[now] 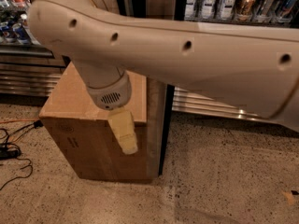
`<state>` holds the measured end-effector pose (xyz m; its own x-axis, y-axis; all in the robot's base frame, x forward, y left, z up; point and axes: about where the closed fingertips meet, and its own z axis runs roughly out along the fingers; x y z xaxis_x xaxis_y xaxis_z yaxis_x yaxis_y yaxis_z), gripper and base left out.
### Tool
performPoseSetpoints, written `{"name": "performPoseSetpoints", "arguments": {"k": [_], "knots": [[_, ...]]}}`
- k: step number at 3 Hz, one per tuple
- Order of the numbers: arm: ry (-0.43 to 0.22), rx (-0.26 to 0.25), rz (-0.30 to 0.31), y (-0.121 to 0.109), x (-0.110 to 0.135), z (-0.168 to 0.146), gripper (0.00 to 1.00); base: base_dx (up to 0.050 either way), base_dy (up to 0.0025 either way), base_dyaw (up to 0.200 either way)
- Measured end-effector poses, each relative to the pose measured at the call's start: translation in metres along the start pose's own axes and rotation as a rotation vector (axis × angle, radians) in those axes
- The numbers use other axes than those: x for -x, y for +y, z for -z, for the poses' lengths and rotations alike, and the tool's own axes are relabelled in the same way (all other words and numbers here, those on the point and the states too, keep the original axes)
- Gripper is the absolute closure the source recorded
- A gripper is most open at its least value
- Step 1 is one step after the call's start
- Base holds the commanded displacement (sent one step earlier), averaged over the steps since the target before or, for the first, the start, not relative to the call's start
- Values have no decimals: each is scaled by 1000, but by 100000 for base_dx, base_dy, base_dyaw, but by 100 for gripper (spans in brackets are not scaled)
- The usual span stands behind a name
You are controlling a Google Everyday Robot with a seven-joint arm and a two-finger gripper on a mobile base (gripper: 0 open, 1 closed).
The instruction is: Close left fridge door
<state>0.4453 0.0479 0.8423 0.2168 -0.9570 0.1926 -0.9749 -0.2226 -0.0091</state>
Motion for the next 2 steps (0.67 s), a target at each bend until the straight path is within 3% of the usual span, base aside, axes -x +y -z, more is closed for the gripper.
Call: {"name": "performPoseSetpoints", "arguments": {"k": [1, 2], "knots": [[-53, -52, -3, -15, 13, 11, 0, 0, 0, 0], [-67, -63, -7, -19, 16, 11, 0, 0, 0, 0]]}}
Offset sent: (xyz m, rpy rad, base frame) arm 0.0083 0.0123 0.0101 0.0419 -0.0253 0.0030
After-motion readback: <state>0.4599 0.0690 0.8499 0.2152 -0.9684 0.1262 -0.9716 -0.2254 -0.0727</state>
